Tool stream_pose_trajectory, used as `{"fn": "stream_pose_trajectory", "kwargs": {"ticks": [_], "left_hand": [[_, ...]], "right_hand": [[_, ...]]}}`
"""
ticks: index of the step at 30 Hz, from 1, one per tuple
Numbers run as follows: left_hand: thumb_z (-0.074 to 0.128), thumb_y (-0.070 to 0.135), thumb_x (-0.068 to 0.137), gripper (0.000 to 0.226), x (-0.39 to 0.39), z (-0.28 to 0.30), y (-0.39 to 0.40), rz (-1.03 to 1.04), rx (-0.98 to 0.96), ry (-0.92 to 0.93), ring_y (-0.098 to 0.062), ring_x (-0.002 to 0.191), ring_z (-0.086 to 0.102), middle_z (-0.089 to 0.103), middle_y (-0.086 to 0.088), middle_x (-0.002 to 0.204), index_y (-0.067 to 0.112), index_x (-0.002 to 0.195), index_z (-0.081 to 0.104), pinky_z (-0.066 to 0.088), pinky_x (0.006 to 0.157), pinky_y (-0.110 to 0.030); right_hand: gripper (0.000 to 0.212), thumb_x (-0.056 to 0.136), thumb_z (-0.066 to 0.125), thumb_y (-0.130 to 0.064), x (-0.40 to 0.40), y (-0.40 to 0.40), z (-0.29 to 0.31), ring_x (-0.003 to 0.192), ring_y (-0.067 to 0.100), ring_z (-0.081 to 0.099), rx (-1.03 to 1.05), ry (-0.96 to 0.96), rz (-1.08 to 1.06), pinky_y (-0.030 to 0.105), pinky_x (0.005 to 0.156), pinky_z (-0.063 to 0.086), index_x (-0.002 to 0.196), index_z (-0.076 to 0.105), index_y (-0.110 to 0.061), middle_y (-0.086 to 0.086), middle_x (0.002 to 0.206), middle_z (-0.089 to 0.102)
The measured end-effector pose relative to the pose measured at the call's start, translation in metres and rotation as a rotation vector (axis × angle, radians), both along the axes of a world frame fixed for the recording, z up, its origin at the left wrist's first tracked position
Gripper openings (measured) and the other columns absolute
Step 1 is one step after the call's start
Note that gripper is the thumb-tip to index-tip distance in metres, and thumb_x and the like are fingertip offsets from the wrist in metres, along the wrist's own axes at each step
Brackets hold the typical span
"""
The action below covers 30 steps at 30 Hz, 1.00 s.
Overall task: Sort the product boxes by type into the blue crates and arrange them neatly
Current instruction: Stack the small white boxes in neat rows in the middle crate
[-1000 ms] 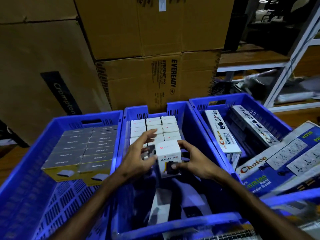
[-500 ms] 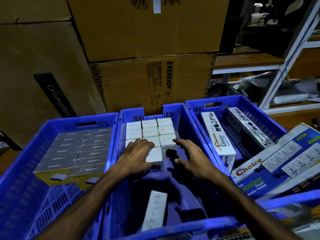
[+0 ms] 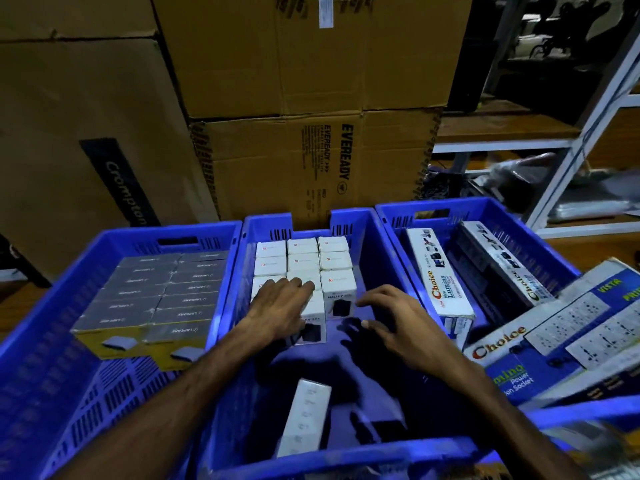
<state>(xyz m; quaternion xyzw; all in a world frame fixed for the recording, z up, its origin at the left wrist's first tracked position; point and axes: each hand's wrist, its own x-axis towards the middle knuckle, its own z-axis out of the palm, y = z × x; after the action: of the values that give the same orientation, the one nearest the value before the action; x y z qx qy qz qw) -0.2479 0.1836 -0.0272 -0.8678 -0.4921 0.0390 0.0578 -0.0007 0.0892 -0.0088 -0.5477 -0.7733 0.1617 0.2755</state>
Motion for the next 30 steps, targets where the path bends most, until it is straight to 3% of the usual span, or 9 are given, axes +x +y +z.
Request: {"fn": "stream_pose_trajectory", "kwargs": {"ticks": [3, 9, 11, 17, 19, 22, 24, 26, 30], "left_hand": [[0.072, 0.04, 0.085, 0.05, -0.005, 0.0, -0.005, 0.001, 0.017, 0.021, -0.034, 0.104, 0.063, 0.063, -0.008, 0.117, 0.02, 0.124, 0.048, 0.041, 0.076, -0.041], [0.059, 0.053, 0.088, 0.045, 0.009, 0.01, -0.056, 0.011, -0.025, -0.203, -0.036, 0.101, 0.064, 0.066, -0.008, 0.111, 0.02, 0.117, 0.049, 0.05, 0.082, -0.044], [0.053, 0.063, 0.088, 0.056, 0.014, 0.002, -0.082, 0.044, -0.089, -0.201, -0.038, 0.106, 0.064, 0.065, -0.008, 0.116, 0.021, 0.124, 0.05, 0.051, 0.084, -0.045], [0.052, 0.093, 0.071, 0.106, 0.018, -0.022, -0.109, 0.239, -0.386, 0.076, -0.039, 0.123, 0.06, 0.061, -0.012, 0.138, 0.02, 0.145, 0.036, 0.053, 0.098, -0.052], [0.056, 0.087, 0.074, 0.102, 0.019, -0.024, -0.111, 0.261, -0.454, 0.128, -0.039, 0.122, 0.061, 0.062, -0.013, 0.138, 0.017, 0.145, 0.036, 0.053, 0.098, -0.051], [0.065, 0.06, 0.083, 0.076, 0.024, -0.019, -0.112, 0.281, -0.526, 0.093, -0.039, 0.122, 0.061, 0.061, -0.016, 0.138, 0.013, 0.139, 0.043, 0.054, 0.097, -0.047], [0.067, 0.053, 0.083, 0.063, 0.021, -0.011, -0.106, 0.305, -0.547, -0.043, -0.035, 0.122, 0.062, 0.062, -0.013, 0.137, 0.016, 0.132, 0.051, 0.053, 0.094, -0.04], [0.073, 0.063, 0.072, 0.063, 0.012, -0.002, -0.099, 0.374, -0.619, -0.272, -0.028, 0.107, 0.067, 0.069, -0.006, 0.121, 0.022, 0.116, 0.056, 0.053, 0.08, -0.033], [0.091, 0.052, 0.058, 0.071, 0.001, 0.009, -0.089, 0.589, -0.823, -1.06, -0.02, 0.062, 0.056, 0.059, -0.004, 0.08, 0.01, 0.103, 0.055, 0.052, 0.055, -0.033]], "right_hand": [[0.027, 0.097, 0.068, -0.028, 0.011, -0.003, 0.004, 0.114, 0.013, 0.063, 0.023, -0.057, -0.022, 0.035, 0.098, 0.051, 0.124, 0.069, -0.025, -0.012, 0.124, 0.063], [0.02, 0.097, 0.069, -0.025, 0.027, -0.013, 0.006, 0.108, 0.011, 0.066, 0.074, -0.014, -0.036, 0.031, 0.097, 0.051, 0.116, 0.074, -0.021, -0.01, 0.114, 0.07], [0.019, 0.097, 0.07, -0.025, 0.029, -0.017, 0.004, 0.108, 0.01, 0.067, 0.076, 0.006, -0.045, 0.029, 0.097, 0.051, 0.115, 0.075, -0.02, -0.01, 0.113, 0.072], [0.018, 0.095, 0.068, -0.028, 0.031, -0.019, -0.001, 0.102, 0.006, 0.068, 0.105, 0.051, -0.052, 0.023, 0.094, 0.05, 0.109, 0.076, -0.02, -0.011, 0.106, 0.074], [0.015, 0.096, 0.069, -0.026, 0.031, -0.019, -0.002, 0.101, 0.003, 0.068, 0.108, 0.079, -0.055, 0.022, 0.094, 0.05, 0.108, 0.077, -0.02, -0.012, 0.106, 0.074], [0.013, 0.095, 0.072, -0.022, 0.033, -0.019, -0.003, 0.101, 0.0, 0.068, 0.111, 0.098, -0.056, 0.022, 0.093, 0.051, 0.107, 0.077, -0.021, -0.014, 0.105, 0.074], [0.012, 0.096, 0.071, -0.023, 0.032, -0.019, -0.003, 0.101, -0.001, 0.068, 0.109, 0.105, -0.054, 0.022, 0.092, 0.052, 0.106, 0.077, -0.022, -0.015, 0.104, 0.074], [0.013, 0.095, 0.071, -0.025, 0.031, -0.02, -0.002, 0.1, -0.002, 0.067, 0.112, 0.109, -0.055, 0.023, 0.092, 0.052, 0.106, 0.077, -0.023, -0.016, 0.104, 0.074], [0.013, 0.097, 0.07, -0.026, 0.029, -0.023, 0.003, 0.102, -0.003, 0.066, 0.098, 0.145, -0.062, 0.024, 0.093, 0.052, 0.108, 0.076, -0.023, -0.017, 0.106, 0.073]]}}
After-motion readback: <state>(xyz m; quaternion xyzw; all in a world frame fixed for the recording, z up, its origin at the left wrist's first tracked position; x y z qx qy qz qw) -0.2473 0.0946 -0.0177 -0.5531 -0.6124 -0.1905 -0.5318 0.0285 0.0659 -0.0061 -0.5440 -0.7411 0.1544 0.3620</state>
